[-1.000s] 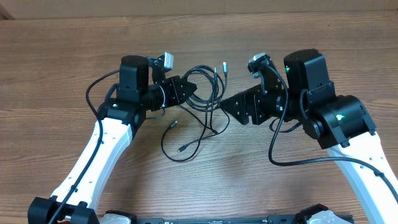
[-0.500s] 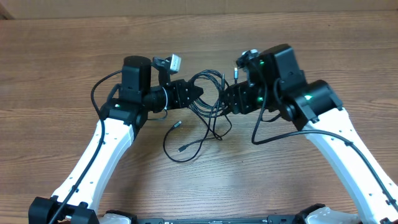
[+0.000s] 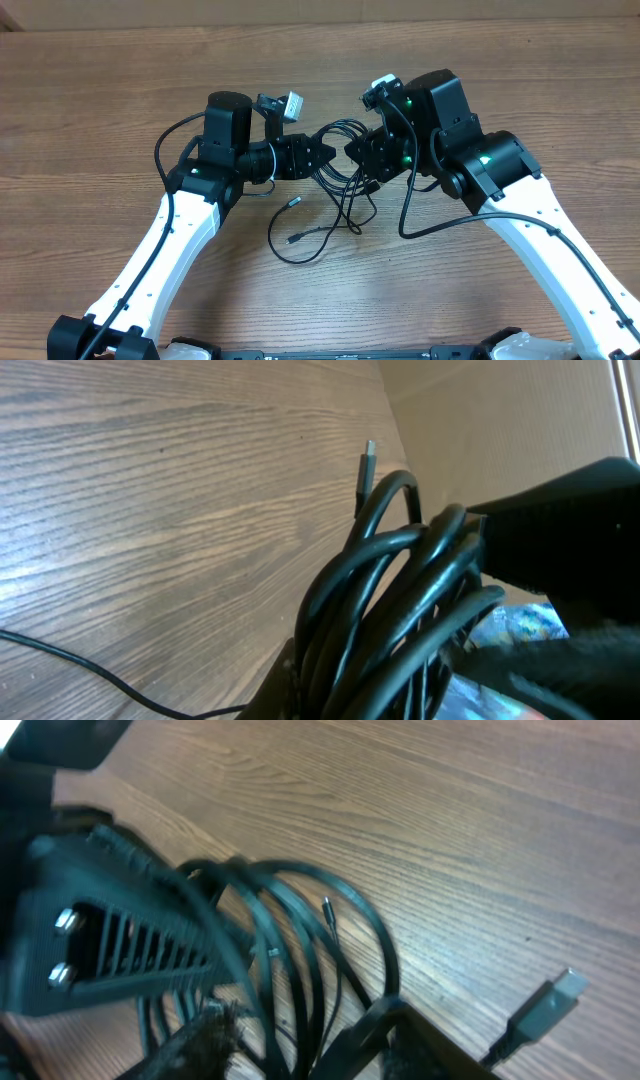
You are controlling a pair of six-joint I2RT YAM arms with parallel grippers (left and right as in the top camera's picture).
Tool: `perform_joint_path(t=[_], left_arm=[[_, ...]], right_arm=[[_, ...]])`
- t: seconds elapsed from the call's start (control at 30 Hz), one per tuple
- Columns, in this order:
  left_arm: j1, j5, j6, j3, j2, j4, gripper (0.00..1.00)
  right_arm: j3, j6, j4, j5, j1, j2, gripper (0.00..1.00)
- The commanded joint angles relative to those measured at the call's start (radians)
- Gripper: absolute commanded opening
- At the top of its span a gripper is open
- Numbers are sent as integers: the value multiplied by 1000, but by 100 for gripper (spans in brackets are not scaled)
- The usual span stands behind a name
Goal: Untangle cables
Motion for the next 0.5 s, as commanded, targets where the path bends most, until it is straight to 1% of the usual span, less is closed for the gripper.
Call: perform_joint_path(t=[0.0,0.13,0.2,0.27,0.37,0.47], left_arm=[[-4,45,58,22,0,-14,4],[-4,-20,74,22,0,-61,4],[-4,-60,73,22,0,-76,5],[-4,-68,73,22,0,-77,5],[-2,-84,72,22,0,-66,4],[0,-90,72,22,0,-49,4]], right_arm=[[18,-11,8,2,3,18,42],[18,-11,5,-5,3,17,27],[18,-11,-5,-41,4,17,22],[18,-14,-17,-92,4,17,17],[18,-19,-46,-149,4,17,13],[18,-18,-98,-164,4,17,13]])
